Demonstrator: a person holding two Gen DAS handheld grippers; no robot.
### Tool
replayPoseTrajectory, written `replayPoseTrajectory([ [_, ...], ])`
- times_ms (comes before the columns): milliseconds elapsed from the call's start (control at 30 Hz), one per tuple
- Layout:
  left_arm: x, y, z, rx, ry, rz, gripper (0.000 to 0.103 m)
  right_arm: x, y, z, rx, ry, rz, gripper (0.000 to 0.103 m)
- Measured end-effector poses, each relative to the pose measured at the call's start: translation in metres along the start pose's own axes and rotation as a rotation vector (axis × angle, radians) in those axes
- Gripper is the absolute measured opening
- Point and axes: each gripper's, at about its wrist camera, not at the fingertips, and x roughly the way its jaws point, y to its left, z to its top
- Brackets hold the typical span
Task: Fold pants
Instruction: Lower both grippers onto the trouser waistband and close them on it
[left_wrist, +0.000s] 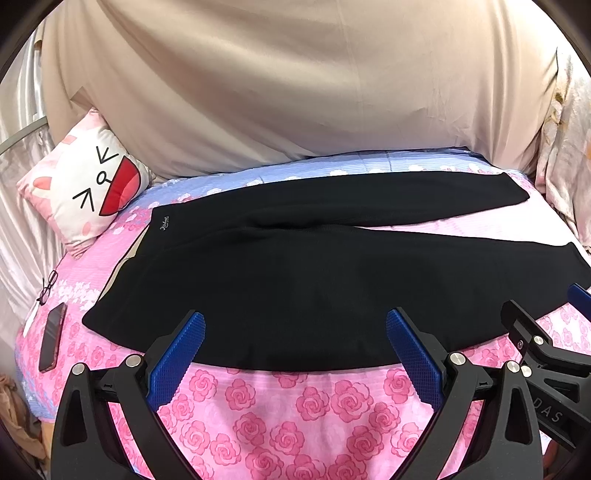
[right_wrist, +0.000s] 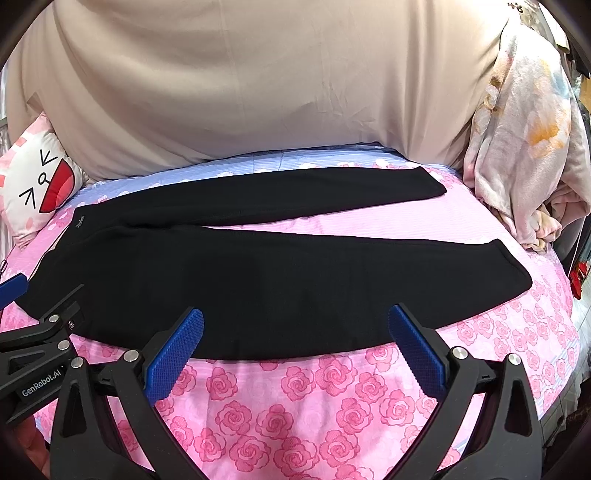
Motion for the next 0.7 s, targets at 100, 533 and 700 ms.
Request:
replayPoseTrajectory([
  [100,0.003,-0.001,0.001,0.000,0.006,0.001,0.096,0.003,0.002,0.000,-0.001,0.006,0.001,0.098],
  [533,0.035,0.013,0.022,-0.033,0.037,-0.084,0.097,0.036,-0.045,0.027,-0.037,-0.007,0.113,0.098],
  [700,0.068,0.042,0.052,-0.110,0.040,-0.068,0.097,0.091,-0.147,0.091,0.035,-0.040,0.132,0.098],
])
